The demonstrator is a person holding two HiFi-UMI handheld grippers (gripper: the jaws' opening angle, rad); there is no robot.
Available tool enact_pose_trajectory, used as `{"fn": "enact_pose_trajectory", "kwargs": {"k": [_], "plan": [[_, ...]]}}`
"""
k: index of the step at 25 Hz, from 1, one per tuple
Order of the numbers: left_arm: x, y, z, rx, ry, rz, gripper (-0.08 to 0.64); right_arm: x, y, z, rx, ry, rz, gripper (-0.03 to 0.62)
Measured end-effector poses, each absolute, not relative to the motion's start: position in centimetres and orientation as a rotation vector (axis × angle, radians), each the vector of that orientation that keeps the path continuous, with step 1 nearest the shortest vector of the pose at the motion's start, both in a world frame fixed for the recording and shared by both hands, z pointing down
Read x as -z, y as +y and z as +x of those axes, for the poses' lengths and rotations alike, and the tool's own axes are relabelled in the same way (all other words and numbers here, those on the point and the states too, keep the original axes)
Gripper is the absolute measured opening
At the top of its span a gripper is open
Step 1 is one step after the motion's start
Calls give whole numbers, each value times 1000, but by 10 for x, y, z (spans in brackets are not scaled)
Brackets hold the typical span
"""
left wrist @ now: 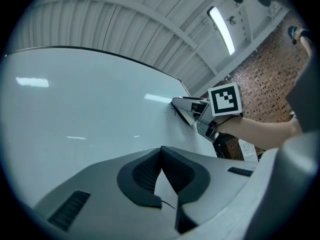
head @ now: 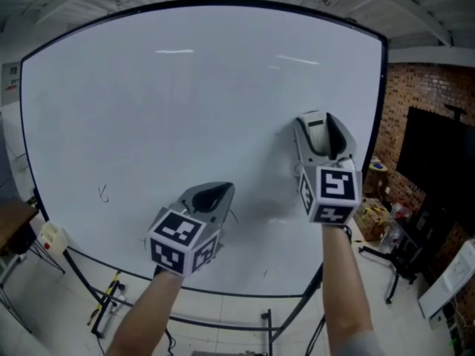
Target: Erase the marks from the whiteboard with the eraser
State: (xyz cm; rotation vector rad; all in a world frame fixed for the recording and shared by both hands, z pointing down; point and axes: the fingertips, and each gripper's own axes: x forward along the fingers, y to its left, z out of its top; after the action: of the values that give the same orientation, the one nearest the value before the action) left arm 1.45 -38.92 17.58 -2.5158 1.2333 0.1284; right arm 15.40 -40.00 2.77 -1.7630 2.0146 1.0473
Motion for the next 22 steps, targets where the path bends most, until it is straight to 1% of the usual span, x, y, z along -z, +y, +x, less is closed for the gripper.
{"fn": "enact_pose_trajectory", "kwargs": {"k": [6,10,16,22], "plan": [[-189,-392,-2,-115,1278,-2533,-8,-53,-405,83,-1216,2118,-1698,256],[-192,-390,-2,-122,1281,-2545,-8,-61,-403,61,-1201,2157,-1699,256],[-198,-386,9,-115,1263,-2570,-8,-57,-401,78,-1173,2173,-1625,259],[-202,-380,17,-104,1244,-2582,-8,-42,-399,163,-1000,2059,-1726,259]]}}
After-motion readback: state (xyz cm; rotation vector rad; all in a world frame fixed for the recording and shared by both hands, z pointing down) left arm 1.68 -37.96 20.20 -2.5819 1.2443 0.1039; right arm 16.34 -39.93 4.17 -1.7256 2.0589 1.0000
